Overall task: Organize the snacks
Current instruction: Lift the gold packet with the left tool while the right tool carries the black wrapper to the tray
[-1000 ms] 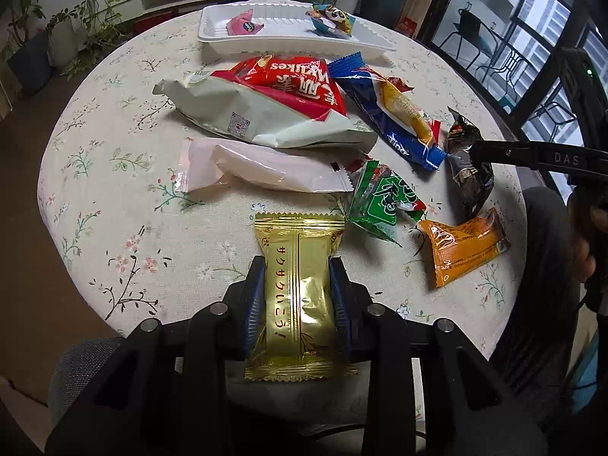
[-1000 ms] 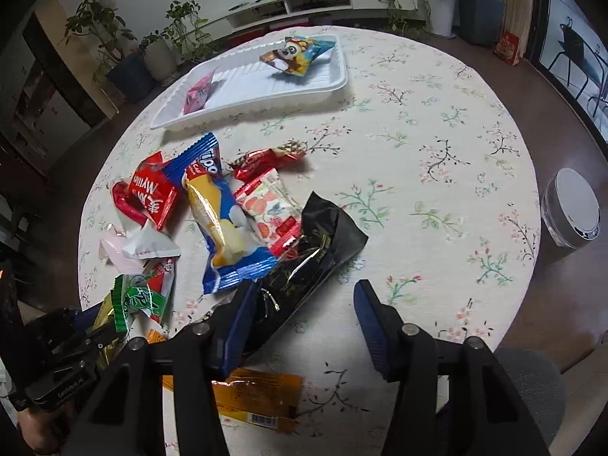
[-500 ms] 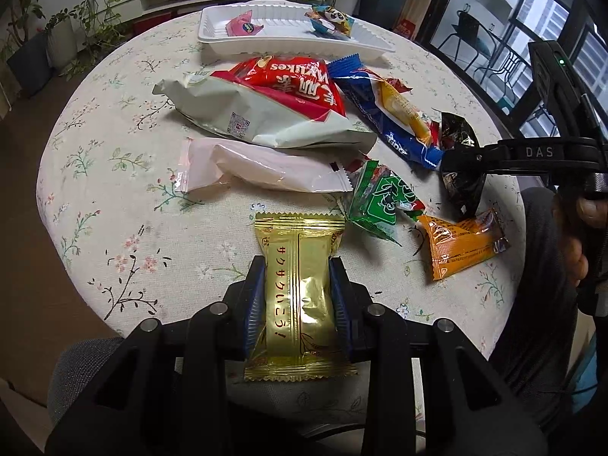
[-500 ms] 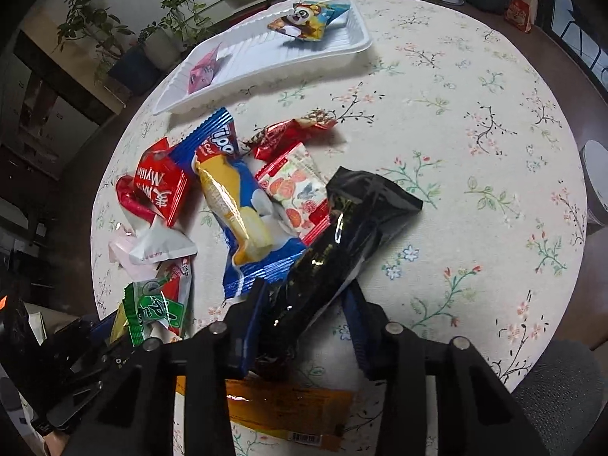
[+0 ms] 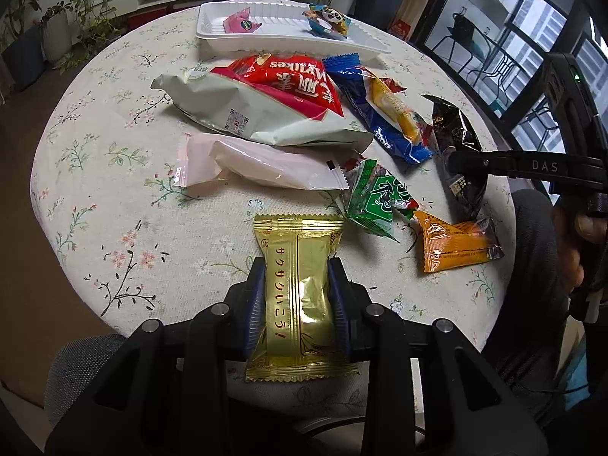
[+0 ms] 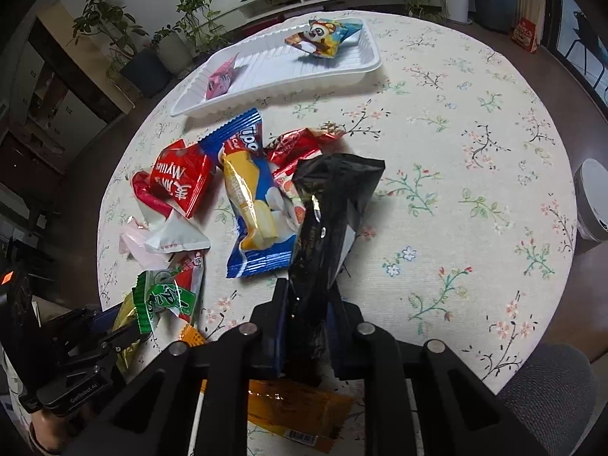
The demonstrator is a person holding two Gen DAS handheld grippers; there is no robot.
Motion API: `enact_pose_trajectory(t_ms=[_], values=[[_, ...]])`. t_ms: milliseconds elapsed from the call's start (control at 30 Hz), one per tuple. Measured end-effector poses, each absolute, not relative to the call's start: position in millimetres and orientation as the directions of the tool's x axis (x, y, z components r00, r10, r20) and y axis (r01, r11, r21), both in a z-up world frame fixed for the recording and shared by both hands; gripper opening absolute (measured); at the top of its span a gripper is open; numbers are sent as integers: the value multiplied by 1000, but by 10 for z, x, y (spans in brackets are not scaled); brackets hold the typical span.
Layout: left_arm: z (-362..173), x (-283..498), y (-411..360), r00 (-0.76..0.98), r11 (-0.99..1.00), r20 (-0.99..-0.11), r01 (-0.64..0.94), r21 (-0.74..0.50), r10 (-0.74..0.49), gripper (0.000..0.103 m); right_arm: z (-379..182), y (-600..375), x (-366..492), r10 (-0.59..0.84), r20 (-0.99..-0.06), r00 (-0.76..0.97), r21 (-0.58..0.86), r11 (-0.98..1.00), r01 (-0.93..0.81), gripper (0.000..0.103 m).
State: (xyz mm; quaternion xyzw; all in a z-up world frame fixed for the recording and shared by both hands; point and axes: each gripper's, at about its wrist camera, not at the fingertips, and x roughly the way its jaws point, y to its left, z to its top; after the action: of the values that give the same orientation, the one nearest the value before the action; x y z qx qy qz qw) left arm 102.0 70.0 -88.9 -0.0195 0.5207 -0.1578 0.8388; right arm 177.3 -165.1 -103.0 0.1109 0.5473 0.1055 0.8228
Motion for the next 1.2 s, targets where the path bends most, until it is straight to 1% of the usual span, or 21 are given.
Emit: enact_pose_trajectory(t_ms=[200, 600, 667, 867, 1200], values=[[-880, 1001, 748, 408, 946, -860, 233, -225, -305, 29, -962, -1691, 1741, 319, -855, 409, 327, 944, -52, 19], [-781, 968, 816, 428, 950, -853, 223, -219, -297, 29, -816, -1775, 1709, 332, -826, 456, 345, 937, -58, 19], [-764, 951, 835, 428, 947, -850, 221, -231, -307, 29, -800, -1790, 1692, 333, -823, 460, 347, 936, -58, 19], [-625, 968, 958, 446, 925, -811, 201, -321, -379, 29, -744, -1882, 1680, 347, -806, 479, 368, 928, -53, 19], [-303, 1316, 1255, 517, 903, -745, 174, -392, -423, 29, -605, -2223, 1794, 316, -788, 529, 368, 930, -7, 19]])
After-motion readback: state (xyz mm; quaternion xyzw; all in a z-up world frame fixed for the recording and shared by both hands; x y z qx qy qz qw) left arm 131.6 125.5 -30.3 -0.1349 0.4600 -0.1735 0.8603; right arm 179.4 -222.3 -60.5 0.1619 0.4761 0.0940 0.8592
